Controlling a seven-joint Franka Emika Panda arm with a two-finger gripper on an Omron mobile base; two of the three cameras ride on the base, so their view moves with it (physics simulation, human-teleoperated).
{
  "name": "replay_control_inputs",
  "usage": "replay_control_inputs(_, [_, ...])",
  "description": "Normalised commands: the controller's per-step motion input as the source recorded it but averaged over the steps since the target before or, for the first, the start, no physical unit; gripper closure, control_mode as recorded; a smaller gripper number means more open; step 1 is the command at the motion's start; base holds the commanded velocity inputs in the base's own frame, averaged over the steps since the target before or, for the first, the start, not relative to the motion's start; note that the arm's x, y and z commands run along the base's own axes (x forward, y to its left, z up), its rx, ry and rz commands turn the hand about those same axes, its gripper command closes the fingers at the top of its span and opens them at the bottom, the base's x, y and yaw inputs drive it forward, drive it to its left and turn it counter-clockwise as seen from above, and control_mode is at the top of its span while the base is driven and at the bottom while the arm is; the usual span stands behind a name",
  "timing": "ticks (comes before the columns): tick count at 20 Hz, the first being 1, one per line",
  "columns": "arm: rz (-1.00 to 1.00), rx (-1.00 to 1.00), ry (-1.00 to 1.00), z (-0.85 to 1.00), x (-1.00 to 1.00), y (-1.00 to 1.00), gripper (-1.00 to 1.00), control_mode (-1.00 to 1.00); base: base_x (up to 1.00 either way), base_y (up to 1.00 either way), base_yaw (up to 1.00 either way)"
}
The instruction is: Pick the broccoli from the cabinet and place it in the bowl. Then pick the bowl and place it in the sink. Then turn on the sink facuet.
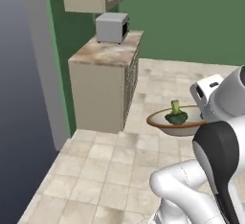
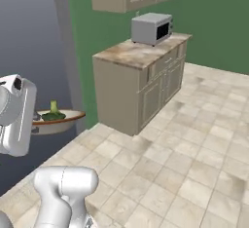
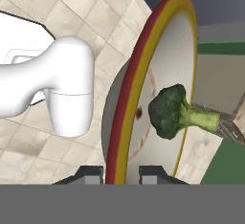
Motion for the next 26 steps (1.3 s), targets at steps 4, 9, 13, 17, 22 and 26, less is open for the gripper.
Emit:
replay_control_inputs(4, [0.0, 0.0, 0.0, 0.0, 0.0, 0.0, 1.0, 1.0, 0.35, -0.34, -0.57])
replay_control_inputs(9, [0.0, 0.0, 0.0, 0.0, 0.0, 0.0, 1.0, 1.0, 0.45, -0.27, -0.6])
replay_control_inputs(13, [0.0, 0.0, 0.0, 0.0, 0.0, 0.0, 1.0, 1.0, 0.5, -0.27, -0.62])
replay_control_inputs(17, [0.0, 0.0, 0.0, 0.0, 0.0, 0.0, 1.0, 1.0, 0.61, -0.42, -0.6])
replay_control_inputs(22, [0.0, 0.0, 0.0, 0.0, 0.0, 0.0, 1.0, 1.0, 0.78, -0.32, -0.56])
replay_control_inputs(26, [0.0, 0.0, 0.0, 0.0, 0.0, 0.0, 1.0, 1.0, 0.8, -0.11, -0.52])
